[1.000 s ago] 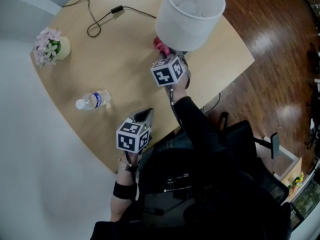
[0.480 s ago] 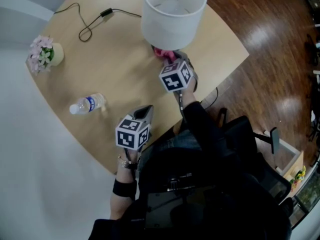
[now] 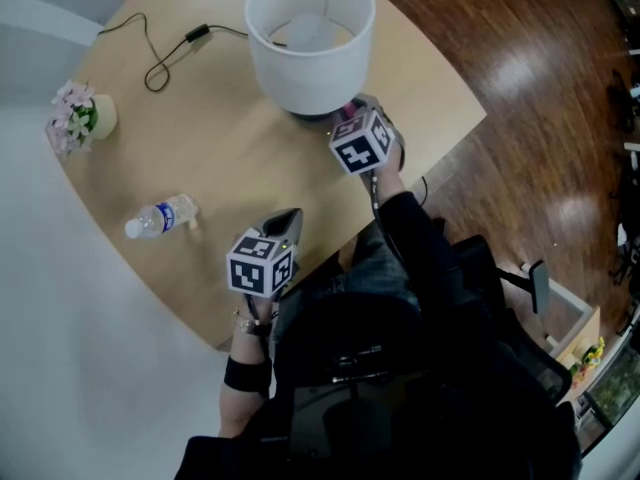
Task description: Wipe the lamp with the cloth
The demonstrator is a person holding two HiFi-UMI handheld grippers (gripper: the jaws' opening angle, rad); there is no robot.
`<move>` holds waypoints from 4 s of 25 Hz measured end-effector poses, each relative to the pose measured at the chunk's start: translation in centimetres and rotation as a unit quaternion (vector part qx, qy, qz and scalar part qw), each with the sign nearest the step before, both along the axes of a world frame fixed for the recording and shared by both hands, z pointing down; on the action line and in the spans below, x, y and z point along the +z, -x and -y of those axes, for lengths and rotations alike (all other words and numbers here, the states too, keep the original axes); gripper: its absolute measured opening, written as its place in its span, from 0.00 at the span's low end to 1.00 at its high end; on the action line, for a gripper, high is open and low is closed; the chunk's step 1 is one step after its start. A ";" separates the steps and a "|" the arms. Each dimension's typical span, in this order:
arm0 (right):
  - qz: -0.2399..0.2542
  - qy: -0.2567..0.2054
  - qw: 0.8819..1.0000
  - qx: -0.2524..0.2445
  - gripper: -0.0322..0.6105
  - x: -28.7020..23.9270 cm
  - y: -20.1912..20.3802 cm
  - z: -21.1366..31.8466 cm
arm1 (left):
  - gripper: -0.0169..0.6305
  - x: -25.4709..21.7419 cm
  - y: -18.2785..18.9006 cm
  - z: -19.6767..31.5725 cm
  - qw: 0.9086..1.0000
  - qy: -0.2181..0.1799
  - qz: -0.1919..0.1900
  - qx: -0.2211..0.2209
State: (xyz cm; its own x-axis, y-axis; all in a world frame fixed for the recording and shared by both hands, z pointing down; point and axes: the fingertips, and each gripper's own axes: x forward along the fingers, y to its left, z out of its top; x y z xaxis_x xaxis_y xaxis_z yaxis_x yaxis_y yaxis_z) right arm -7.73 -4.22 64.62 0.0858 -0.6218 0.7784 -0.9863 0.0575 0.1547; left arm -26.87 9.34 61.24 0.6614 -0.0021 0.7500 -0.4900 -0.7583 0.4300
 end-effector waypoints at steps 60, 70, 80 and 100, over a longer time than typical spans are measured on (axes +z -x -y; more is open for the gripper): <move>0.112 -0.058 0.767 -0.629 0.20 -1.0 1.8 12.6 | 0.02 1.4 -10.2 3.8 0.985 0.008 0.148 -0.093; 0.113 -0.006 0.687 -0.718 0.20 -0.5 4.0 10.4 | 0.02 1.7 -8.8 4.1 0.982 0.014 0.152 -0.114; 0.111 0.001 0.730 -0.675 0.20 -1.1 0.4 6.5 | 0.02 1.3 -11.9 3.7 0.988 0.014 0.135 -0.066; 0.098 0.037 0.927 -0.360 0.20 1.2 1.1 -2.2 | 0.02 0.2 -9.1 1.9 0.996 -0.018 0.080 0.029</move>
State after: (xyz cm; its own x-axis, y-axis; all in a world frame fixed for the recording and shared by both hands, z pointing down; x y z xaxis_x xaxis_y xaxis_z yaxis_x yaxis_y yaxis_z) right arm -8.85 -1.98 65.81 -0.4791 -0.4062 0.7781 -0.6964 0.7155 -0.0553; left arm -17.80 7.46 61.48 0.5340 0.0036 0.8455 -0.5043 -0.8013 0.3219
